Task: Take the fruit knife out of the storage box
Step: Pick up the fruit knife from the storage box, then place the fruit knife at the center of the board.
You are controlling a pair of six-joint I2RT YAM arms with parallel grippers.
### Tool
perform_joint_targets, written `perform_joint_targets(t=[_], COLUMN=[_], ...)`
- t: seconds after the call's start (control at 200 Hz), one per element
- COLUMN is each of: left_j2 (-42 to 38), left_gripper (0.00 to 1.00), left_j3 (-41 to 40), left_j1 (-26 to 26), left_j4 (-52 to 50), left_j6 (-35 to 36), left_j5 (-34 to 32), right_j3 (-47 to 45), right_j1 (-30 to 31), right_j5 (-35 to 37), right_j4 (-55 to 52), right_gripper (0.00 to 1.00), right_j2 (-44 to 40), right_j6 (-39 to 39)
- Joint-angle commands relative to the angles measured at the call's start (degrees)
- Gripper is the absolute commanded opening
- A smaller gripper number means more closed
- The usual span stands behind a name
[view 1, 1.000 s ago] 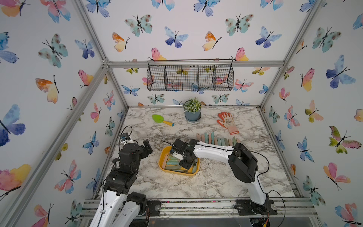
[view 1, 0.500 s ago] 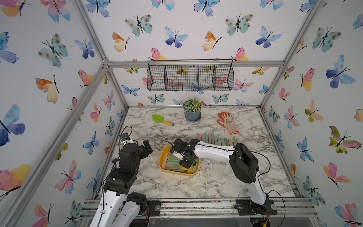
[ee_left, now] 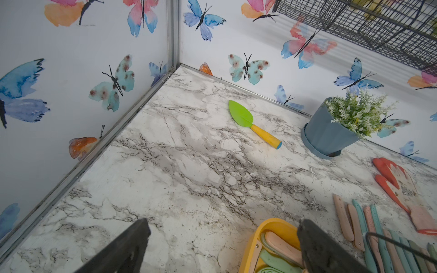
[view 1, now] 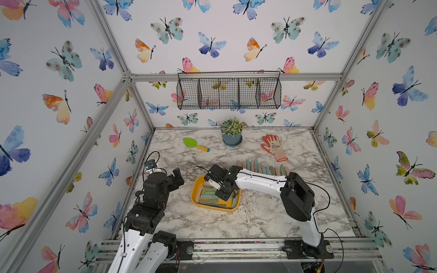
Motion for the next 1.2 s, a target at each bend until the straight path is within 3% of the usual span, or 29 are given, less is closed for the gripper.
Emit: perform_joint_targets(t=[0.0,0.375,0.691,0.931,1.196], left_j2=[-0.4,-1.2,-0.1,1.5,2.4], left_gripper=[0.98,0.98,0.99,0.98,0.98], left_j3=[-0.7,-1.3,-1.9,-2.3,-2.4], left_j1=[0.4,0.4,0.1,-1.2,-2.8], left_j4=[0.3,1.4,3.2,4.2,4.7], left_j6=[0.7,2.2,3.7,4.4,4.9], left_j5=[1.3,6.0,12.9,17.2,19.2], right_j3=[1.0,1.0,-1.6,-8.2,-19.6], right_j1=[0.3,-0.2,-5.7,-15.3,-33.2], right_j5=[0.9,0.6,-0.8,-1.4,-2.3], right_j4=[0.6,0.6,2.2,4.0,6.4], right_gripper=[0.23,0.22,0.22,0.21,0.21], right_j2=[-2.0,-2.7,-8.9,-16.7,-26.2], right_j6=[1.0,2.2,3.8,4.7,5.3])
